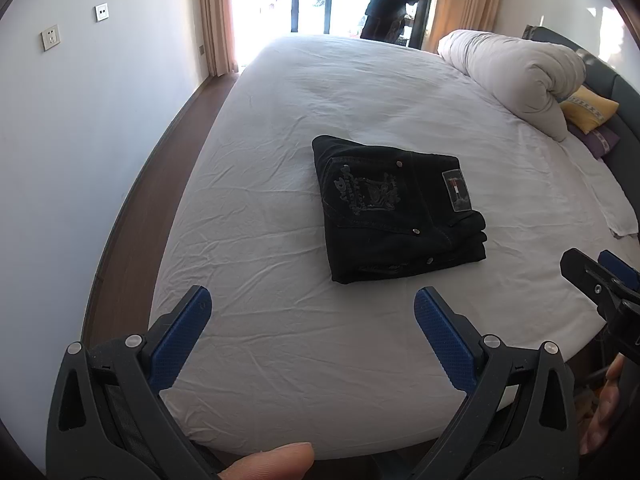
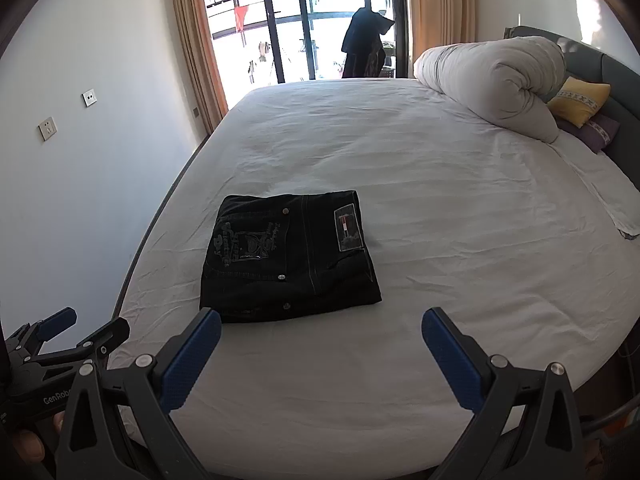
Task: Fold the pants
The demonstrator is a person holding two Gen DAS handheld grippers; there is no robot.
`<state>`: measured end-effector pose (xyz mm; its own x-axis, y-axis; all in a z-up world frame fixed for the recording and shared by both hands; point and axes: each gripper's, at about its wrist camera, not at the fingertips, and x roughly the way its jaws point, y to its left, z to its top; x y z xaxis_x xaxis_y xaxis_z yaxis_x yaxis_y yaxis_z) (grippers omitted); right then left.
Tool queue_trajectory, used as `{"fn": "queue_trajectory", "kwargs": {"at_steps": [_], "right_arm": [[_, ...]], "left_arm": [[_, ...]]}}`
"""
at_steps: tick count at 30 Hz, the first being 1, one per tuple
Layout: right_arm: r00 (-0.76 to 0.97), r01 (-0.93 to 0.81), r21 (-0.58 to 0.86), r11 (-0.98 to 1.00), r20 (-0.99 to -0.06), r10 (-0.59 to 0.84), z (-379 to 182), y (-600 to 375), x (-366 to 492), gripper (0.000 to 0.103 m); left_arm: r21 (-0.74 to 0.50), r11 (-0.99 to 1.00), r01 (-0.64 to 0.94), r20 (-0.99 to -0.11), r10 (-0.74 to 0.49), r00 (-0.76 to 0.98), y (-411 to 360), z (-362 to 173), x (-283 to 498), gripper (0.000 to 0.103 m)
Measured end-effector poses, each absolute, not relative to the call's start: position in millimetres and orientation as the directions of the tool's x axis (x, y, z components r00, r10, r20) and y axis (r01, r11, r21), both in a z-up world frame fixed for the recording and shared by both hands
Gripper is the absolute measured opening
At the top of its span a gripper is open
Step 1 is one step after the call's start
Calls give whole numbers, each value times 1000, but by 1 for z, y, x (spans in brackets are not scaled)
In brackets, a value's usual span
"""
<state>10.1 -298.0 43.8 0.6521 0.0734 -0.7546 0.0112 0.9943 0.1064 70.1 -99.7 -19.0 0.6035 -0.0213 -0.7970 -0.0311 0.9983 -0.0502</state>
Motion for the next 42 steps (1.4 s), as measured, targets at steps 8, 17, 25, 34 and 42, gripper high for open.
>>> {"fn": "queue_trajectory", "kwargs": {"at_steps": [8,17,25,34,42], "right_arm": [[652,11,104,995,-755,72,44,-298,10,103],[650,11,105,994,-757,73,42,-298,9,103],[648,10,107,994,-758,75,41,-298,8,103],[647,8,106,994,-759,75,37,-297,6,103],[645,9,107,994,-760,76,36,-296,5,103]], "left_arm": [[-50,998,-33,-796,-20,605,-100,-19,70,103],[-49,998,-32,-797,-20,603,-100,-20,70,103],[-48,998,-32,-797,-18,603,-100,-20,70,103],[-49,998,-33,-797,-19,603,-100,-20,69,103],[-42,999,-31,-799,-15,601,-99,-23,69,103]]}}
